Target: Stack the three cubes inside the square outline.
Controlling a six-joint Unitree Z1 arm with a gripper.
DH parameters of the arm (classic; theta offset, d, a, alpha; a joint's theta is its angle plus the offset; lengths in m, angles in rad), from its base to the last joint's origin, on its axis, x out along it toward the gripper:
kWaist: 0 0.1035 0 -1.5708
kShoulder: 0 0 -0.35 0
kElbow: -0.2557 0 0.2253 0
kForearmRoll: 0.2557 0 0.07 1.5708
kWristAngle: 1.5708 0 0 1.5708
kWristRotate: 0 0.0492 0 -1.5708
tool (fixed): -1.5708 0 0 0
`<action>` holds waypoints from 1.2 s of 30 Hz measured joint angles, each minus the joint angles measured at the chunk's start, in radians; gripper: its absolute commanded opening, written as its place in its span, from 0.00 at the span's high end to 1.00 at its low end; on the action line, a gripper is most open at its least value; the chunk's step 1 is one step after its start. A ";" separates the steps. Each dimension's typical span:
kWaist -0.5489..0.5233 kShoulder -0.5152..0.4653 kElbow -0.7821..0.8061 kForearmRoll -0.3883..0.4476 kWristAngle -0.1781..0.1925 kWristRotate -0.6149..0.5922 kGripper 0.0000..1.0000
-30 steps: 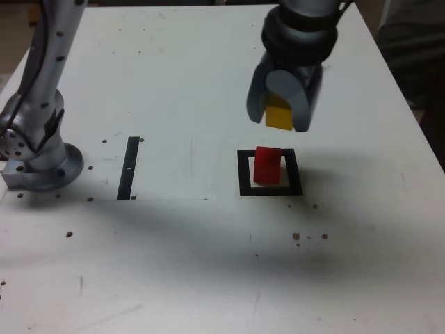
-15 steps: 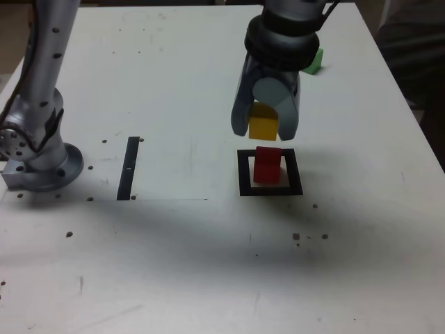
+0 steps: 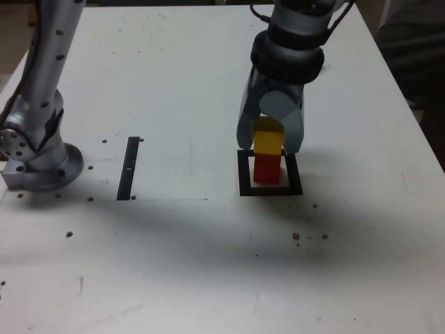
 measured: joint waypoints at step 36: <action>0.053 -0.075 0.152 -0.126 0.022 0.025 0.00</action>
